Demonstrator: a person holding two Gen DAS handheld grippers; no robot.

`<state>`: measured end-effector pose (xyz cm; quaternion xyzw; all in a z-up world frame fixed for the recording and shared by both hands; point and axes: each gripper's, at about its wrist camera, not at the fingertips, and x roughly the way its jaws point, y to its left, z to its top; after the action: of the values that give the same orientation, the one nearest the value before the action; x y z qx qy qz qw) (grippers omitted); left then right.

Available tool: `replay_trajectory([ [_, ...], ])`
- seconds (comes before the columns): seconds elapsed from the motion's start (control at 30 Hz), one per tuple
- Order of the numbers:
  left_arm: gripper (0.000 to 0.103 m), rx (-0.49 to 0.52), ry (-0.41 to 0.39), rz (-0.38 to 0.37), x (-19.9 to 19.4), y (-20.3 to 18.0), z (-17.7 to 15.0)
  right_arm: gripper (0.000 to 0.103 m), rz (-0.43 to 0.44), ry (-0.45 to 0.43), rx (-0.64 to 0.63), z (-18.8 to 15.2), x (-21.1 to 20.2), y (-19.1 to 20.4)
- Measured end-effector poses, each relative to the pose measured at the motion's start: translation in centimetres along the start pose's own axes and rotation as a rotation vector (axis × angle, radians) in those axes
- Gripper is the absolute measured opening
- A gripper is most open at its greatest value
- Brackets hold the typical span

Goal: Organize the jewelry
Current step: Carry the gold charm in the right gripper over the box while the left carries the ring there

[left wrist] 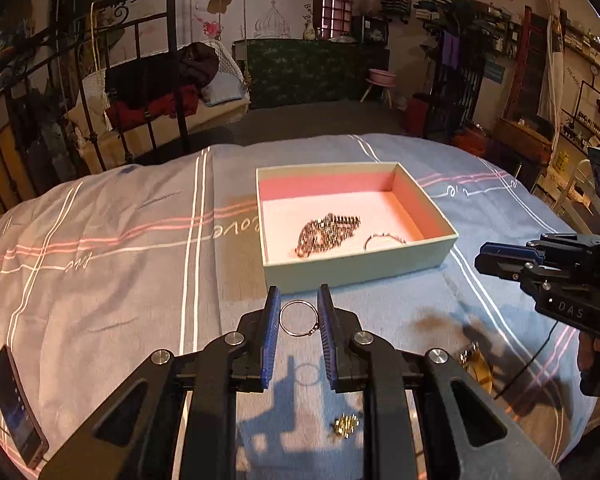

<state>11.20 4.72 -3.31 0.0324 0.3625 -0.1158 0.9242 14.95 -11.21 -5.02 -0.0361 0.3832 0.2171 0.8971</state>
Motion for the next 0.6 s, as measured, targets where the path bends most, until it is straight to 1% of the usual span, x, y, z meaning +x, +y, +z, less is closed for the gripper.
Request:
replay_trajectory([
  [0.07, 0.019, -0.002, -0.023, 0.008, 0.9, -0.3, 2.1, 0.014, -0.009, -0.031, -0.022, 2.0, 0.5, 0.2],
  [0.13, 0.019, -0.013, -0.033, -0.012, 2.0, -0.6, 3.9, 0.014, -0.007, -0.041, -0.023, 3.9, 1.3, 0.1],
  [0.17, 0.019, -0.024, -0.031, -0.012, 2.6, -0.6, 4.6, 0.014, -0.010, -0.049, -0.021, 4.8, 1.7, 0.0],
  [0.2, 0.019, -0.035, -0.022, -0.028, 3.4, -0.6, 5.4, 0.014, -0.010, -0.043, -0.019, 5.5, 2.3, -0.2],
  [0.27, 0.019, -0.065, 0.003, -0.033, 4.9, -0.5, 6.5, 0.014, -0.030, -0.029, -0.013, 6.6, 3.6, -0.8],
  [0.4, 0.019, -0.083, 0.049, -0.033, 7.4, -0.6, 7.6, 0.014, -0.049, 0.021, 0.010, 7.2, 6.2, -2.1],
  [0.6, 0.019, -0.094, 0.079, -0.034, 8.9, -0.8, 8.1, 0.014, -0.055, 0.074, 0.000, 6.4, 8.6, -2.0],
])
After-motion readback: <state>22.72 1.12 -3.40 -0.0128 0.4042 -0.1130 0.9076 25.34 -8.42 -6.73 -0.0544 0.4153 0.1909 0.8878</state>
